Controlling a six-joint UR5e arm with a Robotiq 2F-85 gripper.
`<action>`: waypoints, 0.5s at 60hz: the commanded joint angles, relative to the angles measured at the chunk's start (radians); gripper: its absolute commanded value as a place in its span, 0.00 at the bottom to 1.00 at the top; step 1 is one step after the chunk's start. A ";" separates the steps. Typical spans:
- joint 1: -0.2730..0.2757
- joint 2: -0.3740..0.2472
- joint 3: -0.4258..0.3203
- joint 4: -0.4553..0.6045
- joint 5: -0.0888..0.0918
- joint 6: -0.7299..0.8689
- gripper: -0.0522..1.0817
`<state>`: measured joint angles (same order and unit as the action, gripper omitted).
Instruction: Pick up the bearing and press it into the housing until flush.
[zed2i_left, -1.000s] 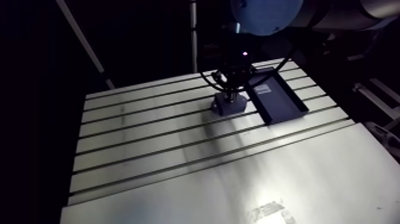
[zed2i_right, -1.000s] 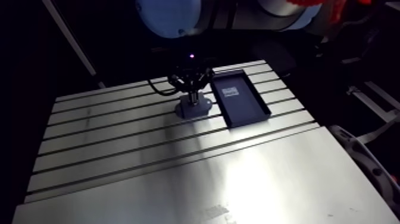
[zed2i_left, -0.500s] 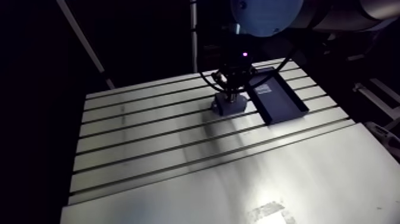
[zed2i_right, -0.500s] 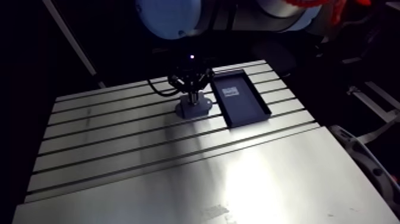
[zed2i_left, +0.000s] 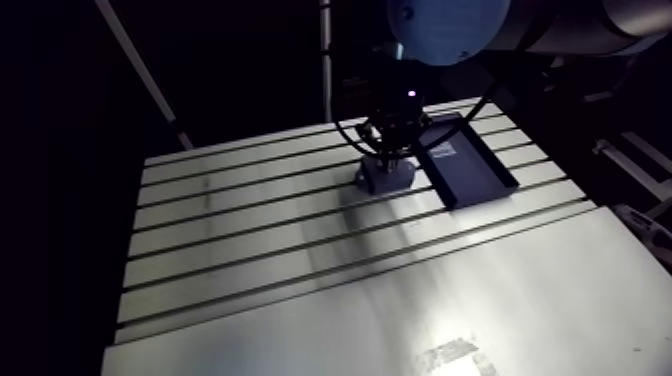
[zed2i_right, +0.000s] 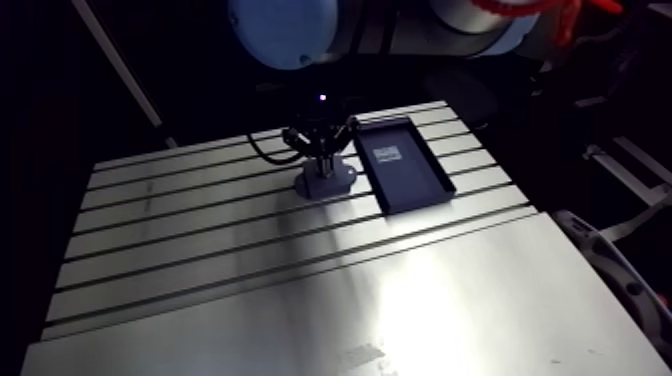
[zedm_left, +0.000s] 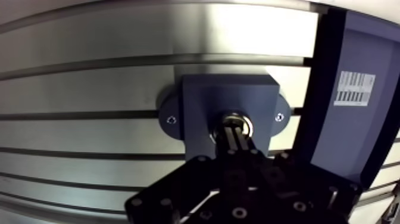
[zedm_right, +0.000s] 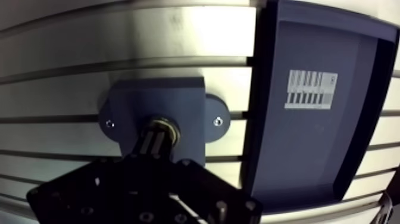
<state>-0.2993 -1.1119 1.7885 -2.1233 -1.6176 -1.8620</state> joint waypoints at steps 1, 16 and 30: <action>0.000 -0.001 0.001 -0.001 0.000 0.000 0.85; 0.000 0.001 0.002 -0.001 0.000 0.001 0.85; 0.000 0.001 0.002 -0.001 0.000 -0.001 0.85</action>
<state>-0.2993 -1.1116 1.7908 -2.1239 -1.6176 -1.8616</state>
